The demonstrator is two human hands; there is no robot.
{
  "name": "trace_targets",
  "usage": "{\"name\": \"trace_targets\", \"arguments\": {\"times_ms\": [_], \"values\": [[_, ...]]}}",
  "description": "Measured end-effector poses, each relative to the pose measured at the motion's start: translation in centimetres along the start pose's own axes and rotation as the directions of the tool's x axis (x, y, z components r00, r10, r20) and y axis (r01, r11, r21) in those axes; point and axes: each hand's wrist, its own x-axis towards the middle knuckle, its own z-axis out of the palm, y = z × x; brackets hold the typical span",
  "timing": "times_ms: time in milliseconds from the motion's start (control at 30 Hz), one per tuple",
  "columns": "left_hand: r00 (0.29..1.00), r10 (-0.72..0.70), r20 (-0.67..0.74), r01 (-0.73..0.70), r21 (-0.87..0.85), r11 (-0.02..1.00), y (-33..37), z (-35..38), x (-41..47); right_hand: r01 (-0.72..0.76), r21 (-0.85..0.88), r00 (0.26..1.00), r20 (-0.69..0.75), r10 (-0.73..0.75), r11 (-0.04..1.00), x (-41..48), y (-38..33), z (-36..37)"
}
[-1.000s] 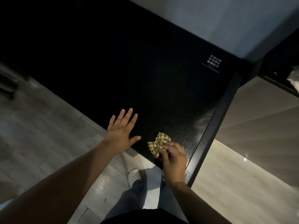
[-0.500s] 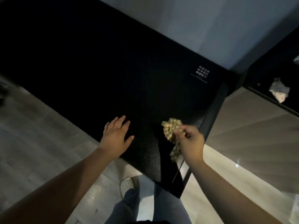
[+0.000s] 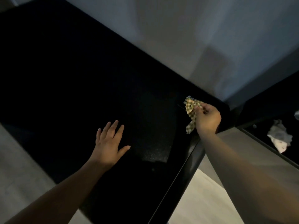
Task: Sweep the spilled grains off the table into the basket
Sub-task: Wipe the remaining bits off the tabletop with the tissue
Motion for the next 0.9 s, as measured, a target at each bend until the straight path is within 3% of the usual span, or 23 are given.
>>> {"name": "trace_targets", "arguments": {"times_ms": [233, 367, 433, 700, 800, 900], "values": [[0.999, -0.001, -0.045, 0.003, 0.054, 0.999, 0.1, 1.1, 2.5, 0.14, -0.146, 0.989, -0.025, -0.145, 0.979, 7.8, 0.2, 3.1], [0.998, -0.008, -0.07, 0.01, 0.028, 1.0, -0.3, 1.7, 2.5, 0.06, -0.135, 0.998, -0.007, -0.061, 0.989, 9.2, 0.5, 5.6], [0.998, -0.005, -0.068, 0.006, 0.016, 1.0, -0.4, 2.0, 2.6, 0.083, -0.134, 0.996, -0.022, -0.087, 0.987, 8.7, 0.1, 7.0], [0.998, 0.017, -0.057, -0.018, -0.014, 1.0, -0.8, 2.4, 2.6, 0.429, -0.148, 0.891, 0.235, -0.389, 0.891, 3.1, 0.5, 7.0], [0.999, -0.018, -0.028, 0.018, 0.003, 1.0, -0.4, 2.1, 2.6, 0.378, -0.042, 0.874, 0.347, -0.341, 0.925, 2.0, 0.3, 5.8], [0.999, -0.038, -0.026, 0.038, 0.014, 0.999, 0.0, 1.7, 2.6, 0.316, -0.044, 0.936, 0.177, -0.304, 0.948, 5.2, -0.8, 5.5]]}}
